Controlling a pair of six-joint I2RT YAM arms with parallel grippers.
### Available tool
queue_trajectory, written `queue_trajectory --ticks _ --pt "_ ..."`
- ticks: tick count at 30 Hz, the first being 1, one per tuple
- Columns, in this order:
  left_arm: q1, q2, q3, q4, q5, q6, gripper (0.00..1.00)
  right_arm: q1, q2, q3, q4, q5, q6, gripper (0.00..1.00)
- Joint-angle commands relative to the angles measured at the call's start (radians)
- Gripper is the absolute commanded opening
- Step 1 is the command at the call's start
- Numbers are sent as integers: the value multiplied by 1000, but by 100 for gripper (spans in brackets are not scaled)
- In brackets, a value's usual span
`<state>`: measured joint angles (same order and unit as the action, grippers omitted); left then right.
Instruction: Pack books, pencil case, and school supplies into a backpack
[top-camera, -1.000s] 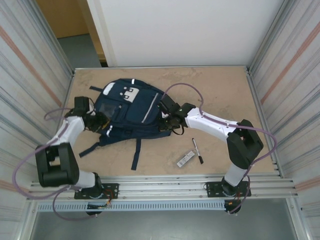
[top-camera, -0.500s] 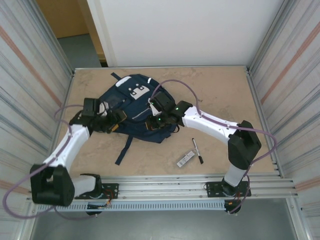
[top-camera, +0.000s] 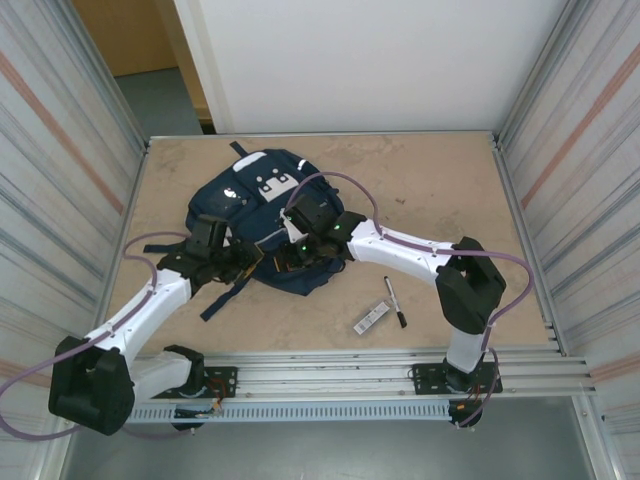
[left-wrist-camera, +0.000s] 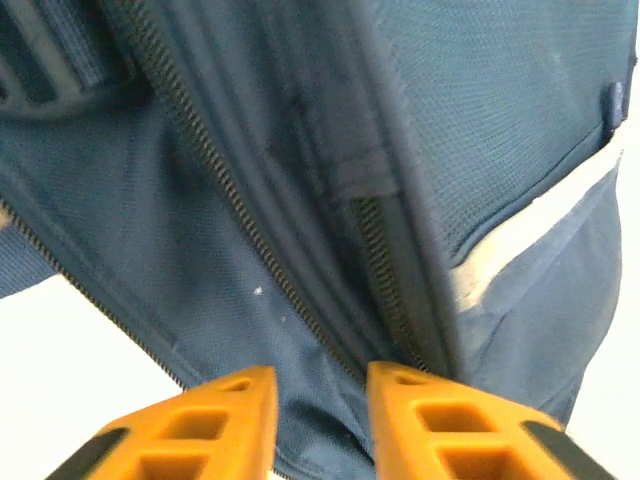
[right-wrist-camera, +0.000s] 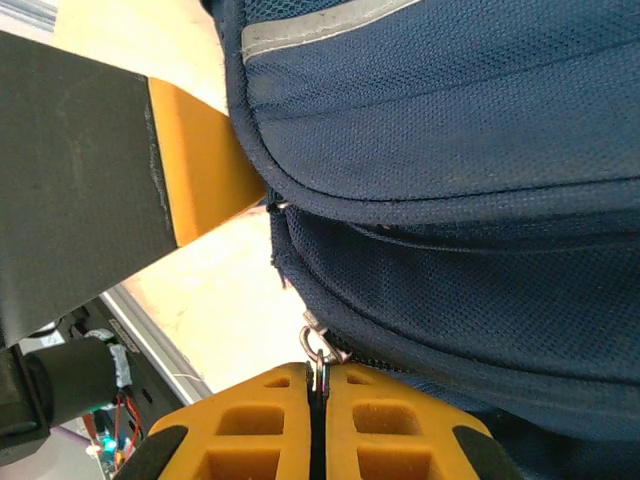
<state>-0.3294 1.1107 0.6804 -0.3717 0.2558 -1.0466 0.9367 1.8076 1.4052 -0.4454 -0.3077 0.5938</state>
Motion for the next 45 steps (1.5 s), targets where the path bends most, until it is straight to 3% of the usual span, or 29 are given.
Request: queue_trajectory --ticks 1,3,5,6,10,15,21,30,34,45 --pt "4 -1 42 2 -135 12 18 11 -47 -38 41 -60 -12 0" --pt "4 -8 58 -28 -172 17 25 -1 -65 -68 43 -73 -14 0" --pt "2 -12 48 2 -161 -4 51 -6 -84 -92 55 -86 -7 0" --pt "-3 -11 40 25 -148 -15 53 -7 -92 -101 64 -89 -4 0" --pt "-8 17 18 96 -33 -41 57 -6 -85 -95 93 -123 17 0" --pt "-48 48 16 125 -60 -78 60 22 -66 -57 94 -135 22 0" --pt "-141 -11 -3 155 -246 -133 62 36 -51 -42 84 -137 32 0" --pt "-181 -122 -71 177 -388 -202 62 45 -44 -40 78 -118 36 0" --pt "-194 -121 -102 210 -399 -257 62 51 -36 -29 84 -126 42 0" --pt "-324 -178 -133 203 -632 -341 67 61 2 4 67 -120 38 0"
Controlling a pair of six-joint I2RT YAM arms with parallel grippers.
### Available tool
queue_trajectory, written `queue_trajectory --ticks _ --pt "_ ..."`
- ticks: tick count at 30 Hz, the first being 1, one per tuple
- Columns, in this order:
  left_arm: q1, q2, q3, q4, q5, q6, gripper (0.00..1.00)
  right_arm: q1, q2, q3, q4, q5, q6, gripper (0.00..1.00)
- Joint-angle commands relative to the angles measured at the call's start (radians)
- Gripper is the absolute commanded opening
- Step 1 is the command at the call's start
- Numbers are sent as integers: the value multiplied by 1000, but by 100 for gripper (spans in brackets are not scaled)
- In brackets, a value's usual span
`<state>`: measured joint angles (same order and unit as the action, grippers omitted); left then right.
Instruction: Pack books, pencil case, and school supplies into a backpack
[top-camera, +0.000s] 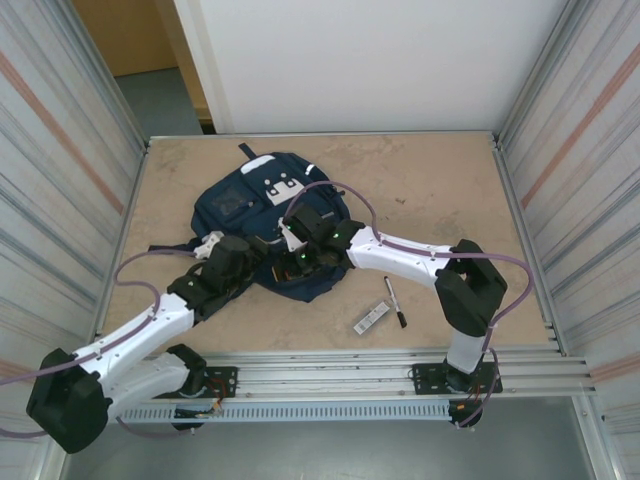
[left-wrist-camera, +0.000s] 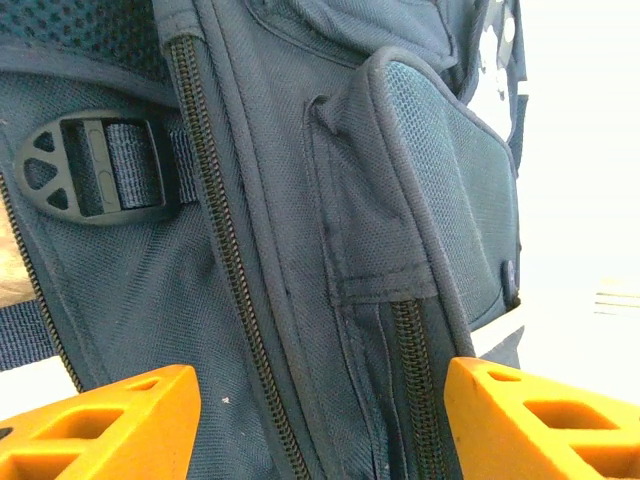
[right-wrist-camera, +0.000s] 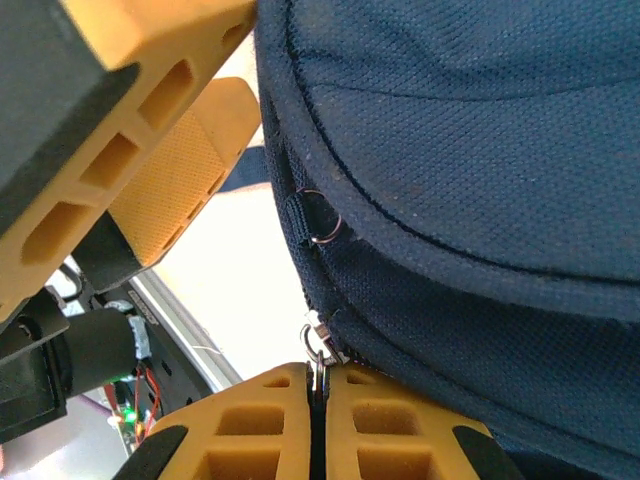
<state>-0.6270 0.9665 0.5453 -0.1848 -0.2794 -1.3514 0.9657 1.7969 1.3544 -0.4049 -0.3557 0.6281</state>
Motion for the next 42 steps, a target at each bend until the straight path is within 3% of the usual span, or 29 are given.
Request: queue_trajectory --ticks 1,10,20,21,22,24,25,29,31,37,42 --pt "-28 -40 2 7 -100 -39 67 30 14 55 24 -71 5 0" --pt "-28 -97 -27 -29 -126 -83 70 24 30 53 47 -93 13 0" --pt "23 133 -9 131 53 -57 68 22 39 72 47 -100 10 0" --pt "32 149 -4 145 62 -47 66 22 36 73 42 -100 11 0" --pt "48 167 5 163 84 -24 55 22 33 72 38 -98 12 0" --pt "106 200 39 183 182 63 13 21 23 62 31 -90 10 0" --pt "143 218 69 157 241 115 1 16 17 56 17 -80 -7 0" --pt "268 272 166 39 450 286 0 -28 -10 102 -198 87 -162 0" --pt "340 311 197 10 584 340 0 -78 -37 77 -239 104 -218 0" --pt "469 377 297 -152 740 529 0 -262 -106 -65 -252 110 -254 0" --pt "600 502 434 -307 888 722 0 -302 -134 -114 -239 153 -282 0"
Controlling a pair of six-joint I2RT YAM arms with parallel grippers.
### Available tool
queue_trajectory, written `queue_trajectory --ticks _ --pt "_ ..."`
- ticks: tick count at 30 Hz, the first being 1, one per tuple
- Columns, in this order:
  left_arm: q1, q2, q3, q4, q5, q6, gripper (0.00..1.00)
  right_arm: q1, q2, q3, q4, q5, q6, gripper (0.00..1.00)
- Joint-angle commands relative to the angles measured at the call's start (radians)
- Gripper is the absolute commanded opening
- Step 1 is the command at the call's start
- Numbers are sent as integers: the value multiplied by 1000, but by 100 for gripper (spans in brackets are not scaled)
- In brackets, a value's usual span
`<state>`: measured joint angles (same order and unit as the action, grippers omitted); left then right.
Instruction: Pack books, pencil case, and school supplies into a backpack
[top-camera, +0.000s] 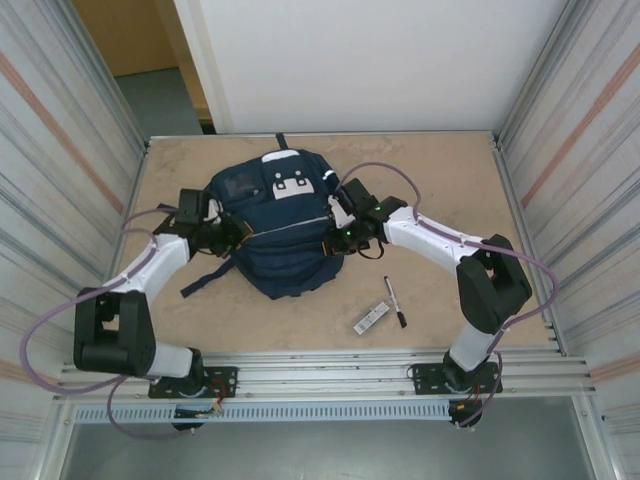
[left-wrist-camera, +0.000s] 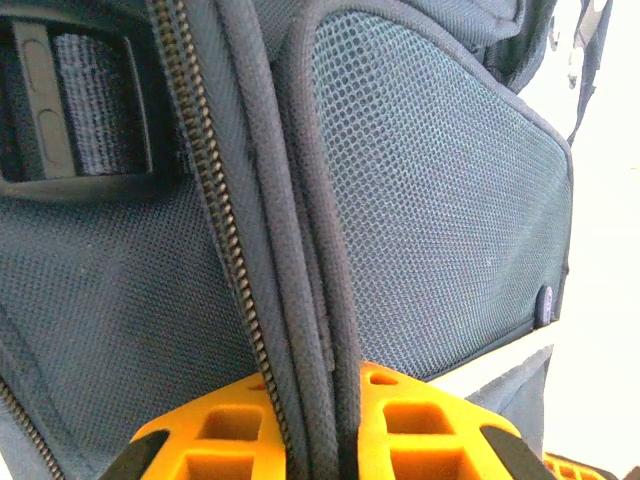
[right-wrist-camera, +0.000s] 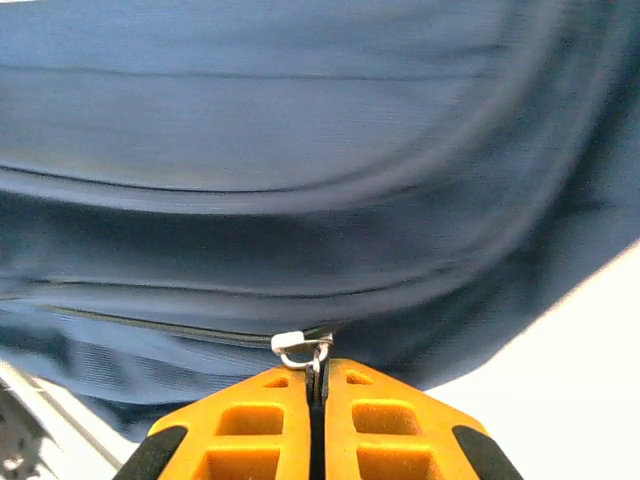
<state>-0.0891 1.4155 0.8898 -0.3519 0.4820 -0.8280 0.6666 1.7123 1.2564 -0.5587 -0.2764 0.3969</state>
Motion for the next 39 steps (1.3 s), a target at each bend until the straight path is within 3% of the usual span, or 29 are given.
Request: queue_trajectory --ticks 1,3,5,7,12,14,17,18,20,21,27,31,36,37,39 --pt "76 98 138 -220 108 248 1 3 -53 -7 -86 63 -52 0" --pt "95 183 232 -343 55 291 14 31 -59 7 -72 38 -54 0" --pt "101 229 271 -362 93 297 34 76 -49 41 -63 26 -61 0" --pt "80 203 258 -340 107 267 39 119 -26 96 -71 28 -57 0" --pt "-50 -29 125 -322 -77 103 57 211 32 215 -52 -22 -26 0" --pt "-105 -123 41 -303 -90 25 65 233 55 253 -48 -39 -21 0" --pt "-180 -273 -66 -298 -190 -130 68 259 84 302 -63 -51 -12 0" --pt "-197 -328 -97 -294 -226 -174 72 266 90 304 -59 -62 -12 0" --pt "-224 -421 -145 -289 -291 -248 98 279 93 304 -53 -74 -9 0" --pt "-236 -459 -167 -271 -323 -287 99 285 93 304 -53 -79 -8 0" --pt "-274 -491 -237 -150 -380 -403 97 330 82 257 -19 -83 13 0" --pt "-313 -425 -222 -52 -403 -430 82 346 78 236 -7 -88 35 0" --pt "-320 -336 -153 -50 -444 -409 69 358 76 219 8 -98 48 0" --pt "-319 -327 -144 -50 -454 -395 60 357 72 215 7 -98 49 0" --pt "-318 -320 -123 -67 -495 -349 22 358 62 200 6 -94 48 0"
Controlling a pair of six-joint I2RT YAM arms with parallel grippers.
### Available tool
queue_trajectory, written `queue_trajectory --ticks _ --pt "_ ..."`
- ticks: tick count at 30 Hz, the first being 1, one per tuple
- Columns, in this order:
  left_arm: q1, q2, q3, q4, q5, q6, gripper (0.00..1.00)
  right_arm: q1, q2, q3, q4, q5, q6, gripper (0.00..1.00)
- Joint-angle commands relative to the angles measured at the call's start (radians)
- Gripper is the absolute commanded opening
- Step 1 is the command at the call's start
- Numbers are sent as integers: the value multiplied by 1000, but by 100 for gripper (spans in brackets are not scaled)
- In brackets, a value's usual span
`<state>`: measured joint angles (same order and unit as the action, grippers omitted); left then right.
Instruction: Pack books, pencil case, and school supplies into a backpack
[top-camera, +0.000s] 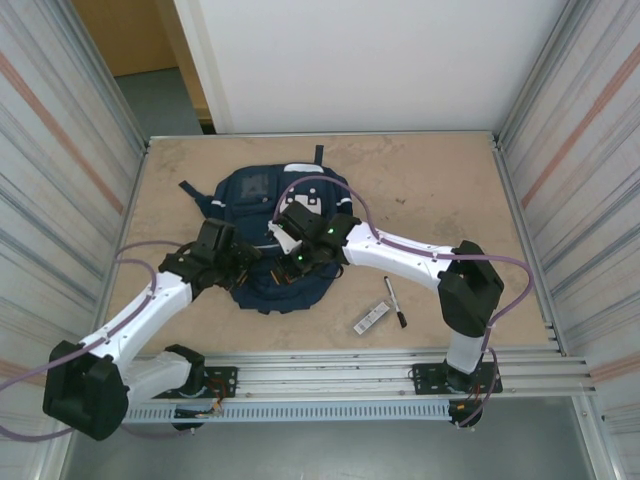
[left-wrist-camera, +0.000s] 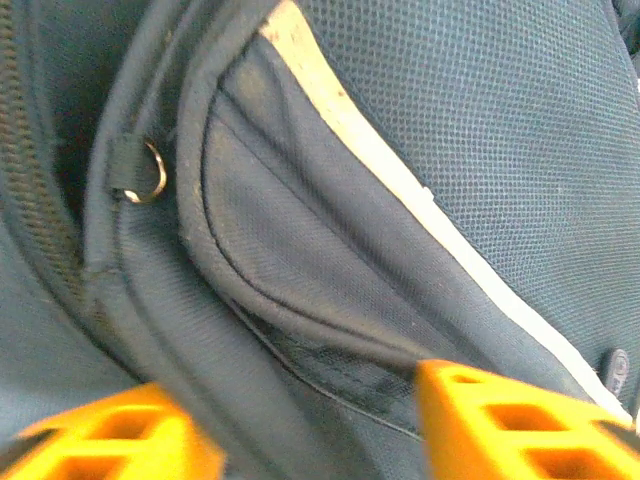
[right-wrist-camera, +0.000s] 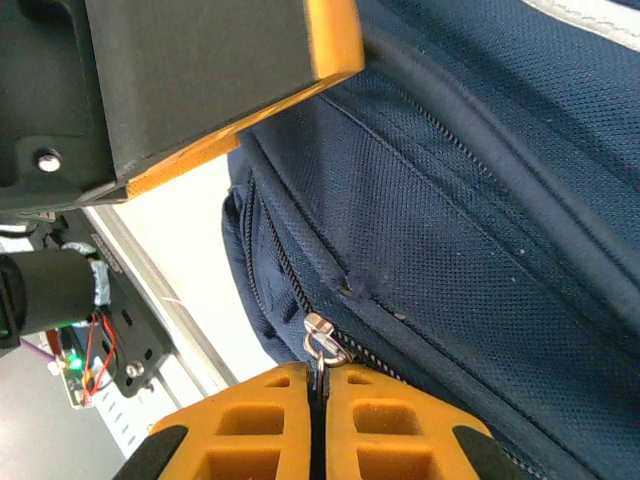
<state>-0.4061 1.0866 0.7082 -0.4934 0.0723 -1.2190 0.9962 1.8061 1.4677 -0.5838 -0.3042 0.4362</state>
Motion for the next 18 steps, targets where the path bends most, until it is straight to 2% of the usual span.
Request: queue_trajectory --ticks 1,2,9,13,18 --pt "4 11 72 57 -108 76 8 27 -38 -20 27 -54 4 0" --pt "16 12 79 46 -111 116 0 22 -44 -28 18 -41 -4 0" --pt "216 31 85 13 84 292 0 -76 -116 -149 -13 10 -27 0" --pt "378 45 85 -11 202 398 0 -167 -167 -224 -30 54 -39 0" --pt "560 177 149 -37 350 567 0 -237 -187 -244 -52 116 -56 0"
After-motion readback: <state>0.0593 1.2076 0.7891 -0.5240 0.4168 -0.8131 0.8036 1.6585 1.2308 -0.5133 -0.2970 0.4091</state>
